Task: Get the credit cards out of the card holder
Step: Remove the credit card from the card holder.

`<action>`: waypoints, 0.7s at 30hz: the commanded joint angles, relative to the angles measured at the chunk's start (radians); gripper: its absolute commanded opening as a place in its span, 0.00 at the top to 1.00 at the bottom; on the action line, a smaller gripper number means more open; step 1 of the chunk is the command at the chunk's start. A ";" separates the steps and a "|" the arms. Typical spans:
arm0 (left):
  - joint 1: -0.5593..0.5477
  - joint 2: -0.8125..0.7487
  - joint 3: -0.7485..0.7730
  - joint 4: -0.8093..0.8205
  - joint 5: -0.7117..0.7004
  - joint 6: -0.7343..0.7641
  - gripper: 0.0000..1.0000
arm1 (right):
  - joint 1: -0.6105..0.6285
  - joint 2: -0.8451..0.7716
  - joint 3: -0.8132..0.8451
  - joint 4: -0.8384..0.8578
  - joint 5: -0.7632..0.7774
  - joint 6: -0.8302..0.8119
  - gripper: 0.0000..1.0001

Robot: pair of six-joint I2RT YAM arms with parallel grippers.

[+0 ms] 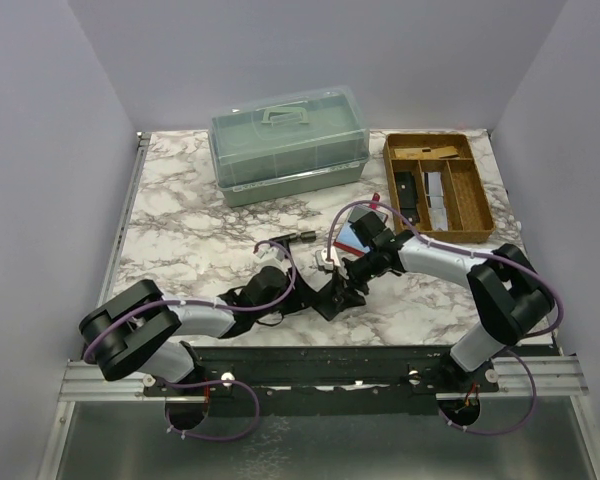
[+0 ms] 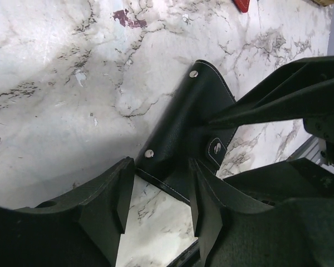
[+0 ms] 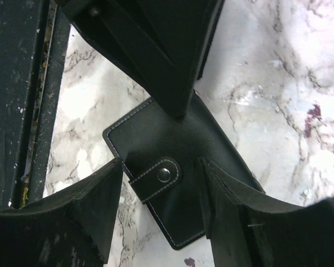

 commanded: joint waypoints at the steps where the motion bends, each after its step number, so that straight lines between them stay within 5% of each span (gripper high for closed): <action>1: 0.001 0.039 -0.026 -0.278 -0.063 0.080 0.48 | -0.029 -0.036 0.007 -0.045 -0.012 -0.031 0.39; 6: 0.000 0.050 -0.006 -0.302 -0.052 0.111 0.48 | -0.029 0.004 0.027 -0.082 -0.020 -0.042 0.51; 13: -0.005 0.106 0.018 -0.306 -0.055 0.110 0.48 | -0.029 0.028 0.020 -0.078 -0.014 -0.043 0.55; 21: -0.030 0.207 0.066 -0.371 -0.105 0.082 0.50 | -0.029 0.047 0.022 -0.076 0.006 -0.022 0.76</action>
